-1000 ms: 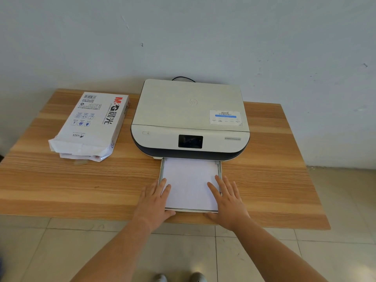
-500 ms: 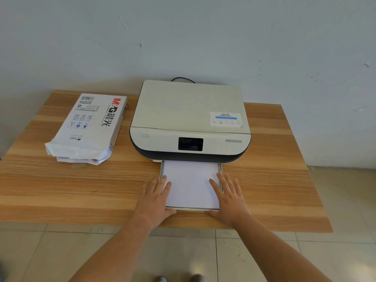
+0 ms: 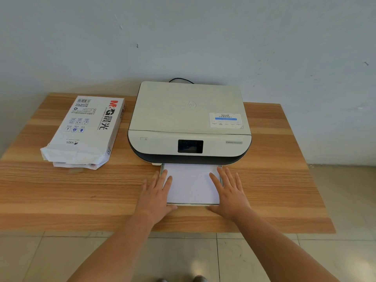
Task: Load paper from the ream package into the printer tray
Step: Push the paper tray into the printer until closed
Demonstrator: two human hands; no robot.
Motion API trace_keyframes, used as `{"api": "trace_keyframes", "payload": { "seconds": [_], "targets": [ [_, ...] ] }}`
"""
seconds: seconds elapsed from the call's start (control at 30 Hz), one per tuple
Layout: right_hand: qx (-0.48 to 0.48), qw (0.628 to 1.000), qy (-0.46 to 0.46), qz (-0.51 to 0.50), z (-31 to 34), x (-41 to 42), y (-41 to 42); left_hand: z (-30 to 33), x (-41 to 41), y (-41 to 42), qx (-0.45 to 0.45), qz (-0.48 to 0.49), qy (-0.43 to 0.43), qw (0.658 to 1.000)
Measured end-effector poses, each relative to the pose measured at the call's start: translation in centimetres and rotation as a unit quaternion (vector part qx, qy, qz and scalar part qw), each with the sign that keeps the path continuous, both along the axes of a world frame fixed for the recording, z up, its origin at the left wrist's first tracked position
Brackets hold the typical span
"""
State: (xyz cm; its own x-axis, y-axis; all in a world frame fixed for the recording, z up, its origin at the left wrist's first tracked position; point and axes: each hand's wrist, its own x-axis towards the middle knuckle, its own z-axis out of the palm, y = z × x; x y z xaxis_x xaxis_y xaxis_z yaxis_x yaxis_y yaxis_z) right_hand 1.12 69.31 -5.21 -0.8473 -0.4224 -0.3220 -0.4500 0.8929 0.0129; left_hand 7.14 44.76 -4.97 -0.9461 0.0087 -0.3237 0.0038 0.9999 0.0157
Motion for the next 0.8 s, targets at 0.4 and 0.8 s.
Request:
{"api": "trace_keyframes", "payload": {
  "seconds": [0.4, 0.8],
  "targets": [
    [-0.002, 1.000, 0.023, -0.009, 0.4, -1.8, -0.6, 0.4, -1.9, -0.3, -0.025, 0.001, 0.037, 0.999],
    [0.002, 1.000, 0.027, -0.007, 0.6, -2.9, -0.7, -0.4, -2.6, -0.7, -0.059, -0.030, 0.041, 0.997]
  ]
}}
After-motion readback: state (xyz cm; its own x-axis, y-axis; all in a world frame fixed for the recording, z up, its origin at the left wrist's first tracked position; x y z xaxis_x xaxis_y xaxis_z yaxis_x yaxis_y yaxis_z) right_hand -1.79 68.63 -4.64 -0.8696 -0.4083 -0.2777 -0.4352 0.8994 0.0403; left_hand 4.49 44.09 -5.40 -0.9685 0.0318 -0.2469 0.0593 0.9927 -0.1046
